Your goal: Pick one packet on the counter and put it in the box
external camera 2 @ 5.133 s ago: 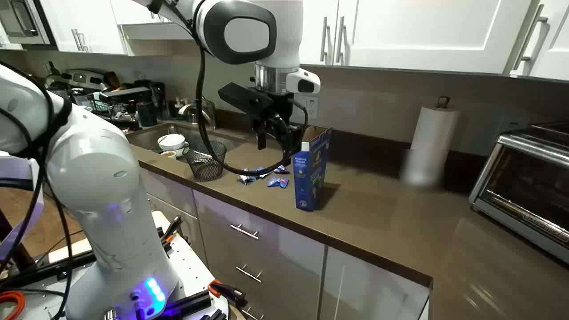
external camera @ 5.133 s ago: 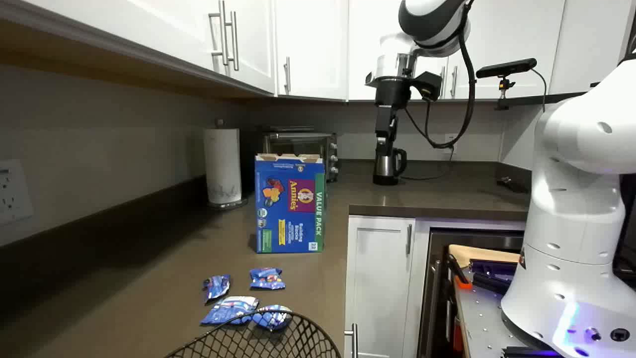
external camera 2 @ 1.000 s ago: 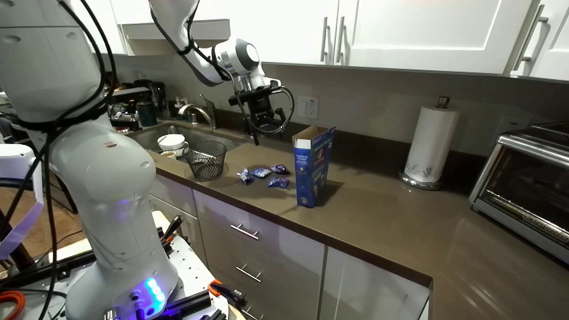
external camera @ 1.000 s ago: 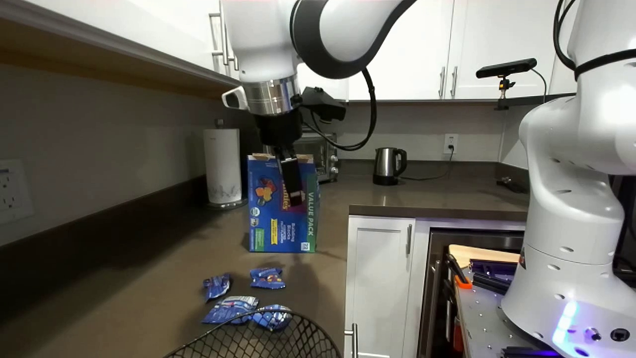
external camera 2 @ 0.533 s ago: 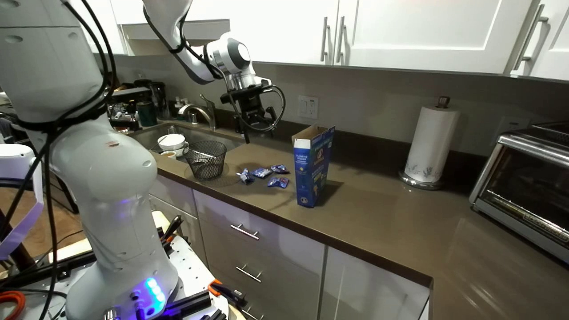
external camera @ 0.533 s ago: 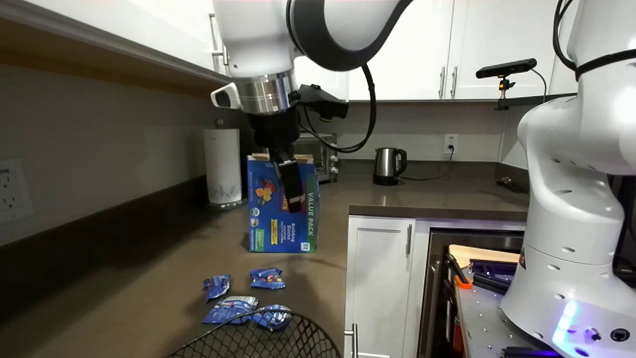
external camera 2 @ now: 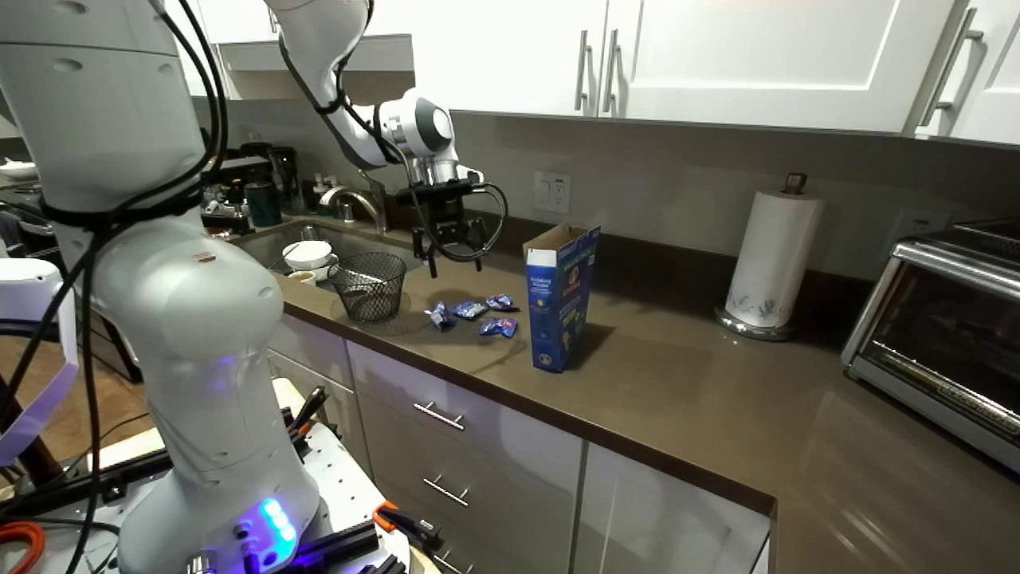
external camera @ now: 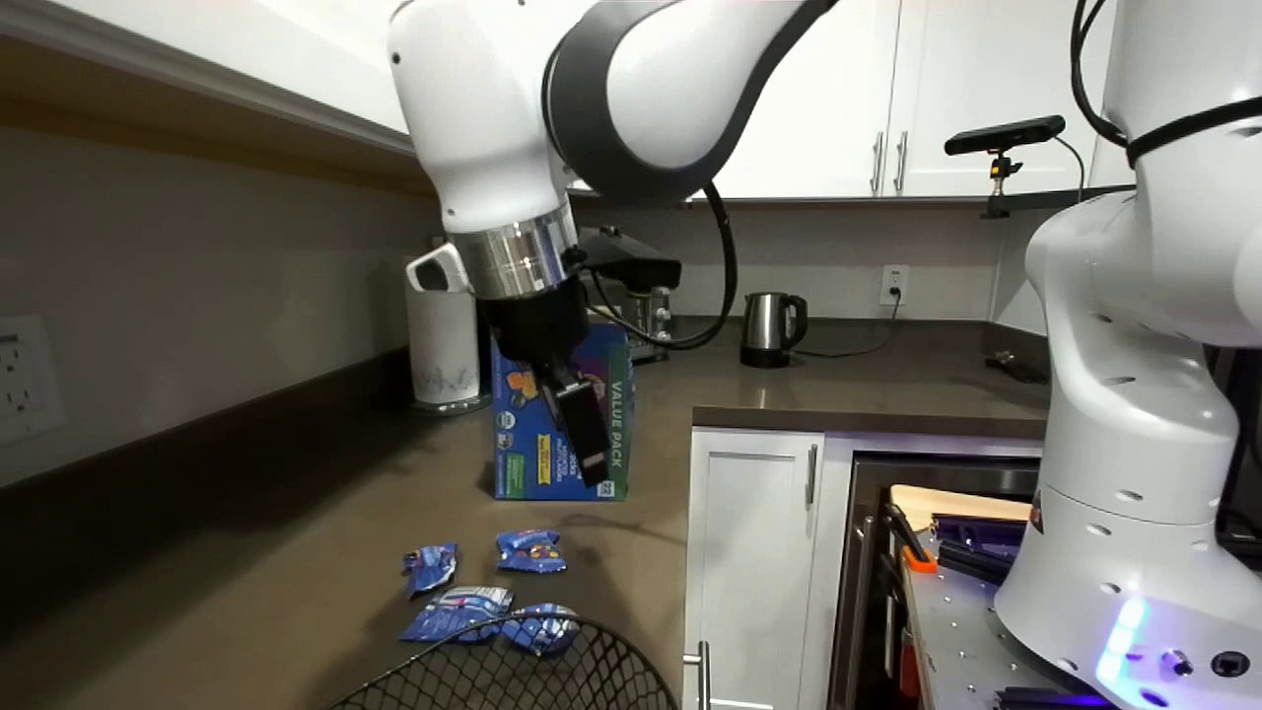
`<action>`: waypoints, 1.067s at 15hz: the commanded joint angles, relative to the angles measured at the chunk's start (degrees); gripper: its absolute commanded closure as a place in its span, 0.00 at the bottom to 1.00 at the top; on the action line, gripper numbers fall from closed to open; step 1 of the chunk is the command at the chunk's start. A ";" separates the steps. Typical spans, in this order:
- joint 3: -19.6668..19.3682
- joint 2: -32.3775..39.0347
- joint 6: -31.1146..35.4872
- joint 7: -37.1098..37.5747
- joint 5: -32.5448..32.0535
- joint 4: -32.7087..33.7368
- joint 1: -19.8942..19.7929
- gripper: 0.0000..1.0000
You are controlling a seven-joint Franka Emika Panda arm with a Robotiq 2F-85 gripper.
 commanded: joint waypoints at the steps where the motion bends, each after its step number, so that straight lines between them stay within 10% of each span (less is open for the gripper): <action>1: -1.50 7.44 4.36 -3.54 0.81 2.89 -1.85 0.00; 16: -4.61 14.72 16.68 0.31 -5.58 2.74 -1.61 0.00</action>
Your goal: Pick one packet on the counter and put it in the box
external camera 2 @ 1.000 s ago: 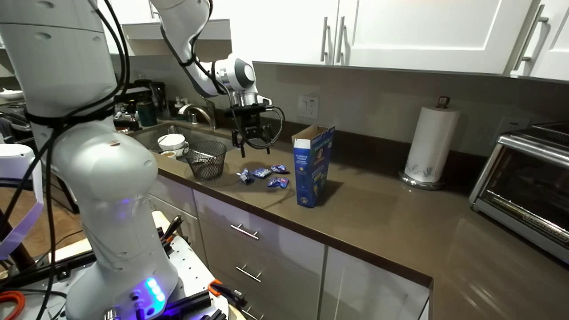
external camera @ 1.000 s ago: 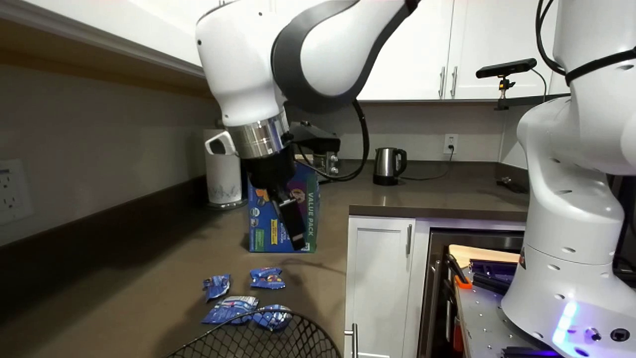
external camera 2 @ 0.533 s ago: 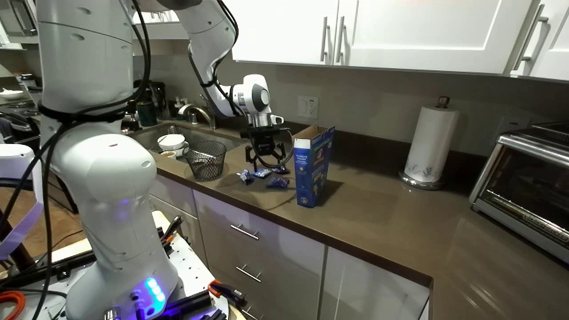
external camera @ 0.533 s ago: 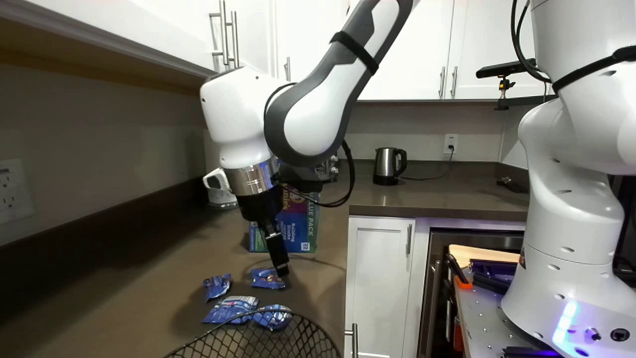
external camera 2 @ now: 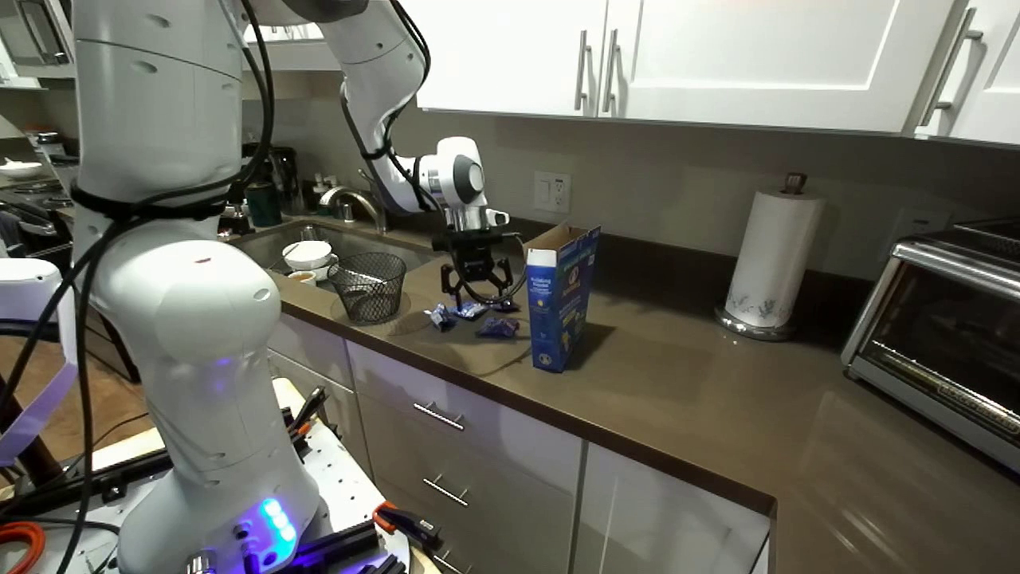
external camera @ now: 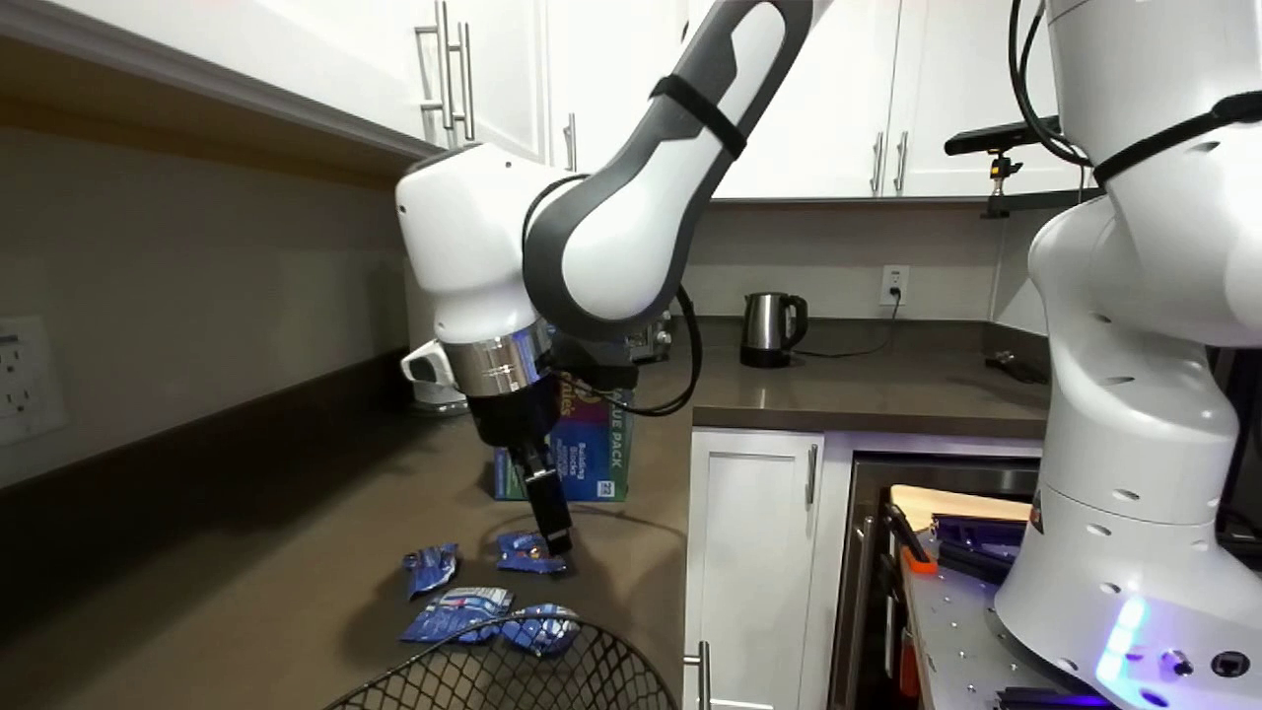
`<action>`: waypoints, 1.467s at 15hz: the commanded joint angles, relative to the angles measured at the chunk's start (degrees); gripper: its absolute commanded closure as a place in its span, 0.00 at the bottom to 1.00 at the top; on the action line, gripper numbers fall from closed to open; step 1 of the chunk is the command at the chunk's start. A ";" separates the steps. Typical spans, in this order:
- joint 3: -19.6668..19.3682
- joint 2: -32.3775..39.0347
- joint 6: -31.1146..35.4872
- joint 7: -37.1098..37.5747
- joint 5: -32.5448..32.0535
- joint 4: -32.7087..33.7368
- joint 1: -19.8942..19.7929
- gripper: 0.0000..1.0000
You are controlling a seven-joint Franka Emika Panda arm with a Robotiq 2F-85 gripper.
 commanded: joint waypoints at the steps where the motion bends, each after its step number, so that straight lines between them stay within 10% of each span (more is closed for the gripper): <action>1: -0.94 2.05 4.52 1.50 -2.78 -0.13 0.19 0.00; 4: -1.81 4.35 8.01 1.72 -4.36 0.22 0.49 0.03; 6: -2.42 5.90 9.14 1.65 -5.08 0.66 0.81 0.28; 17: -2.74 3.29 7.21 3.27 -5.97 -0.68 3.64 0.94; 22: -1.14 -1.92 3.52 6.68 -6.50 -3.48 6.34 0.95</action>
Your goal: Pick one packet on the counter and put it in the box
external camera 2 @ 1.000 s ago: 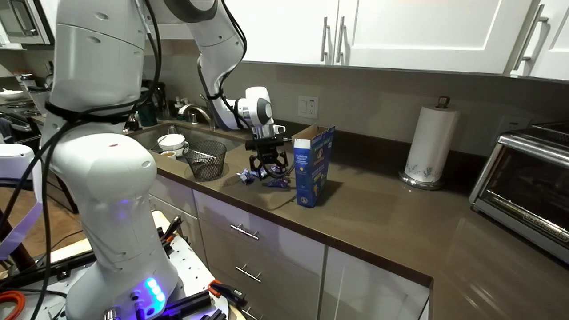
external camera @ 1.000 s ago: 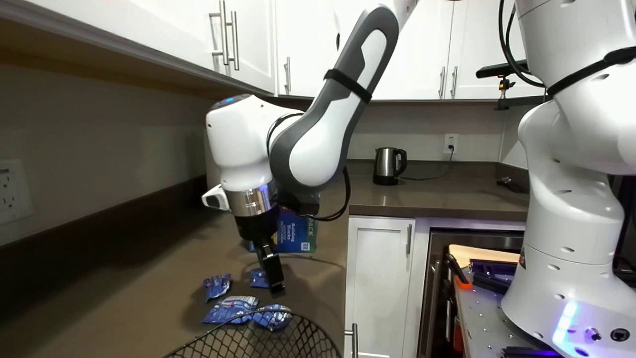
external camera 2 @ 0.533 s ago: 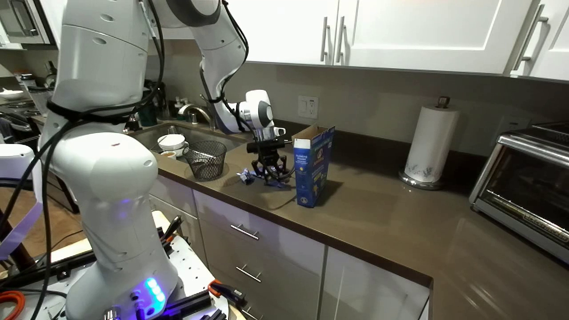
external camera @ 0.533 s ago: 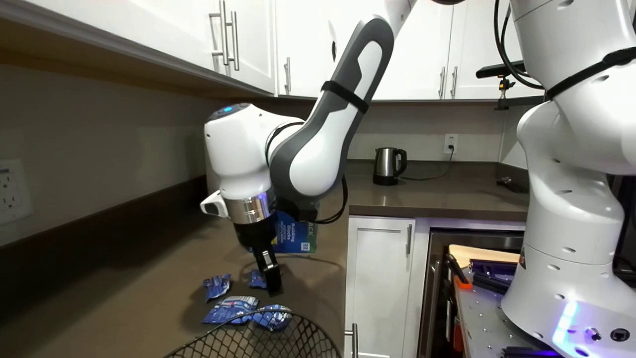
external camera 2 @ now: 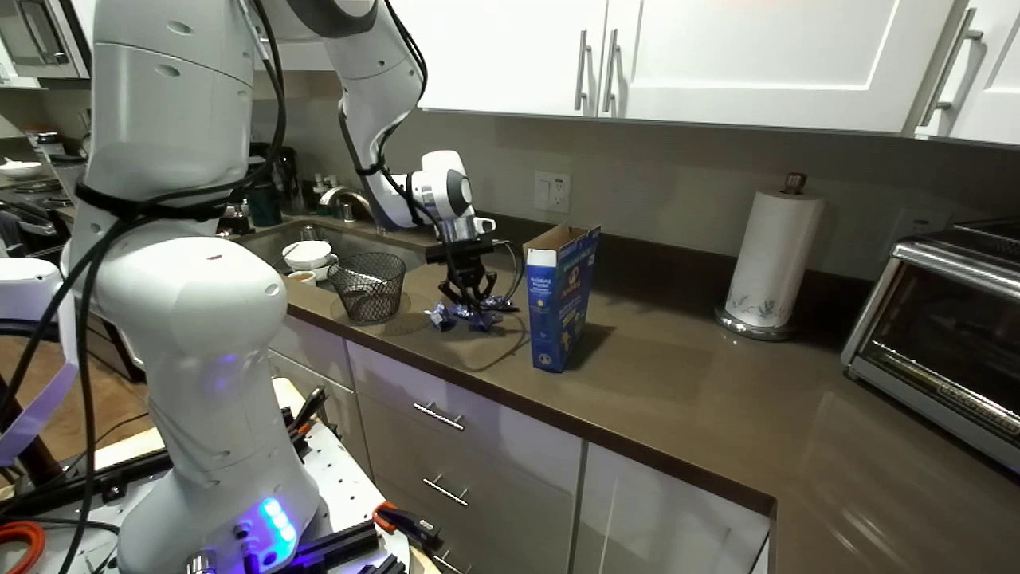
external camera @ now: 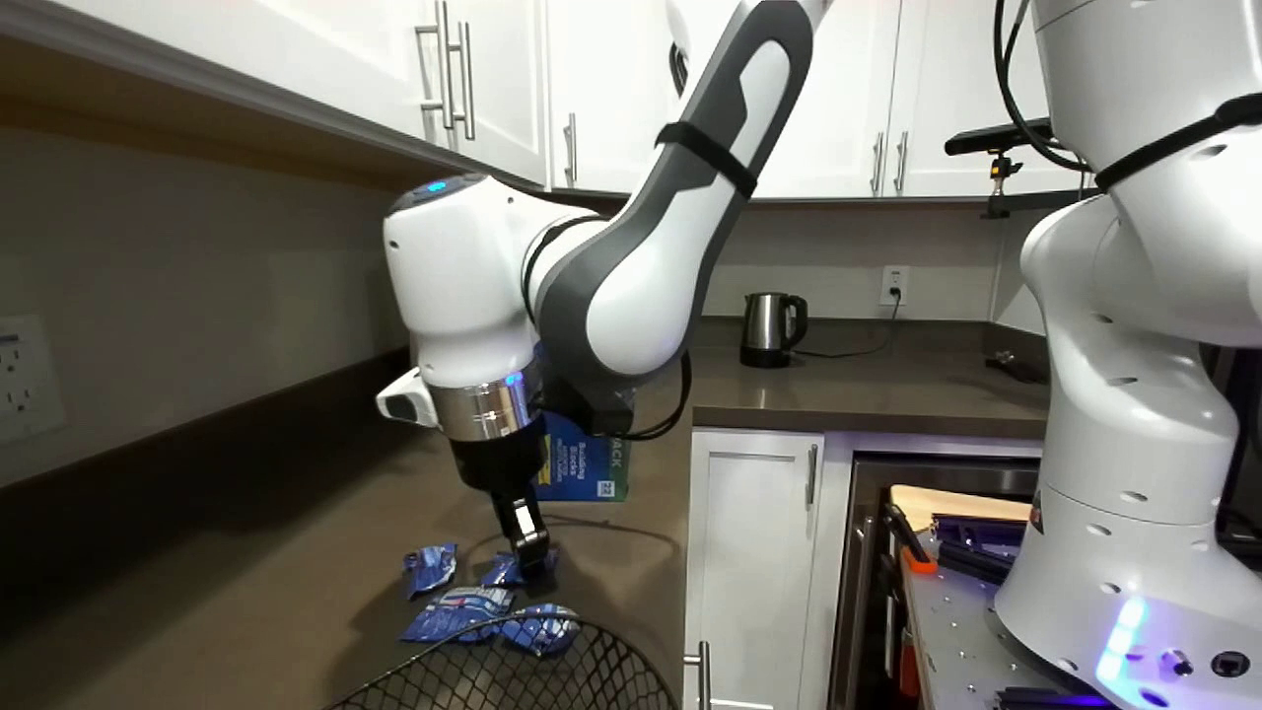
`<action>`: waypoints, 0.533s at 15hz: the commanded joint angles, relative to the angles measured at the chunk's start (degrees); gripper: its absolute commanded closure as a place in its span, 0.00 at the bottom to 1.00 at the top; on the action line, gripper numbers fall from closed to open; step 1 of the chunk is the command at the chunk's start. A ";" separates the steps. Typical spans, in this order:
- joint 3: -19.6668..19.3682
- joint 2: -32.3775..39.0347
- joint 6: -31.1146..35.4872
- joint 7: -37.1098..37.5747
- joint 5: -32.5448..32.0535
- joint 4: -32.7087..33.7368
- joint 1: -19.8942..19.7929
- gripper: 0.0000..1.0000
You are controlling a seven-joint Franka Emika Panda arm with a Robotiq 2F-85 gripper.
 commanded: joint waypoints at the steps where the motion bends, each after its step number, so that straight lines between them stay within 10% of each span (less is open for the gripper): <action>1: 1.29 -6.52 -3.58 4.44 -1.76 -4.06 1.89 0.95; 8: 3.83 -20.97 -6.91 4.02 2.39 -10.66 0.11 0.95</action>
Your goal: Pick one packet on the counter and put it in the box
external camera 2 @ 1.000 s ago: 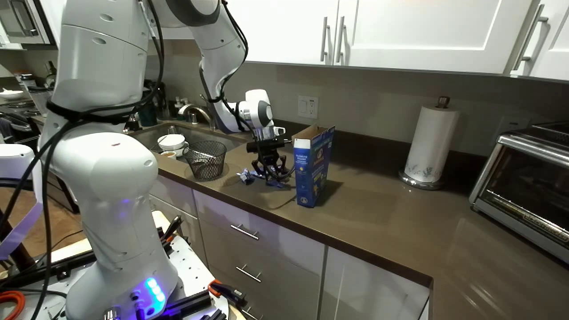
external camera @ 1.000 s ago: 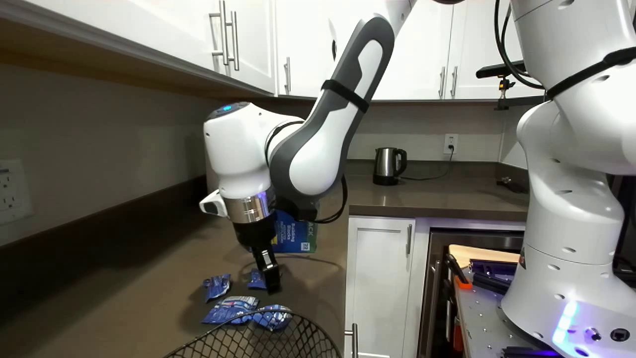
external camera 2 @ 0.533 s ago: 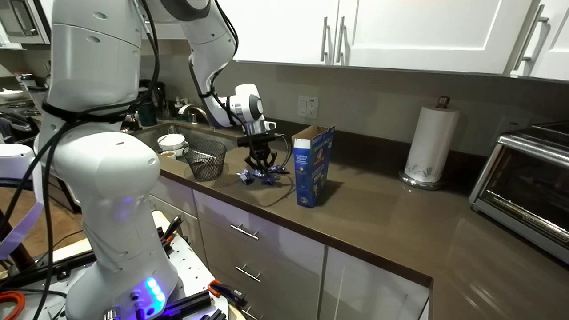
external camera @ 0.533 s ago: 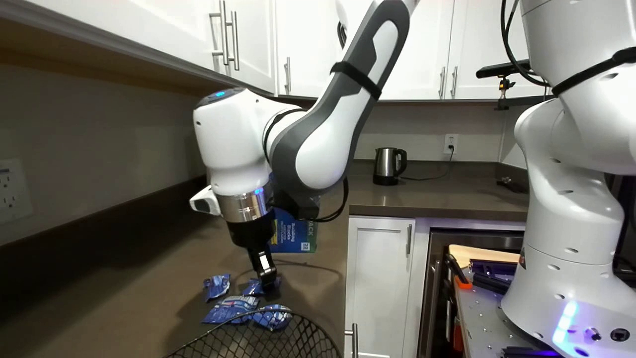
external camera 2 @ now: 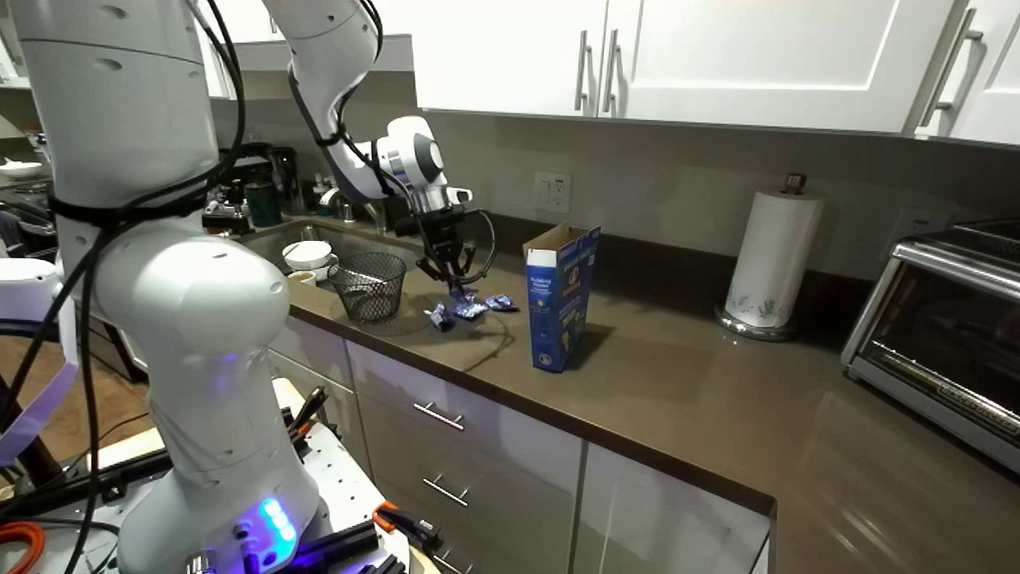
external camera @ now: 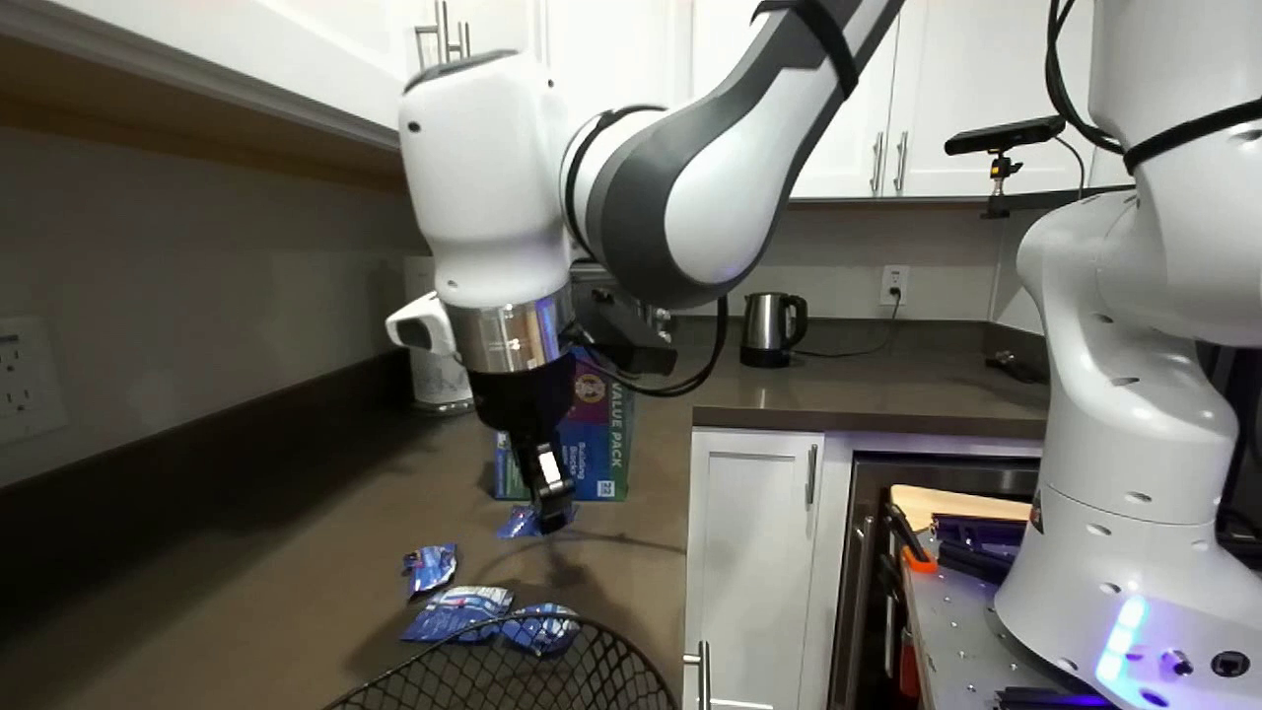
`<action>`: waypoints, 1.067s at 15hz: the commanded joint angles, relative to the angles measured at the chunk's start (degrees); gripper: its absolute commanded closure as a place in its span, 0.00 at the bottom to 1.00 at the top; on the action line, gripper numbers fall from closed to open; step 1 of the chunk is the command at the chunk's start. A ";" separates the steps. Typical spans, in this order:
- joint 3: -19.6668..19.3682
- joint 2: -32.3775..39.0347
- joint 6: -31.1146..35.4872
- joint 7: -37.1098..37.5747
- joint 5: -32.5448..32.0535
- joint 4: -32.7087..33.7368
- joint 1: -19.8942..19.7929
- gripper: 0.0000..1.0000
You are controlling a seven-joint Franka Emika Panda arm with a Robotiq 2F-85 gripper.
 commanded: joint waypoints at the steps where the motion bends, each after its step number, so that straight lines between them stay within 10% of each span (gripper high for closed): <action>1: 1.17 -11.30 -1.47 -2.13 3.69 -5.55 -2.70 0.95; 16: -0.64 -34.60 -10.64 -5.18 12.72 -7.45 -6.58 0.95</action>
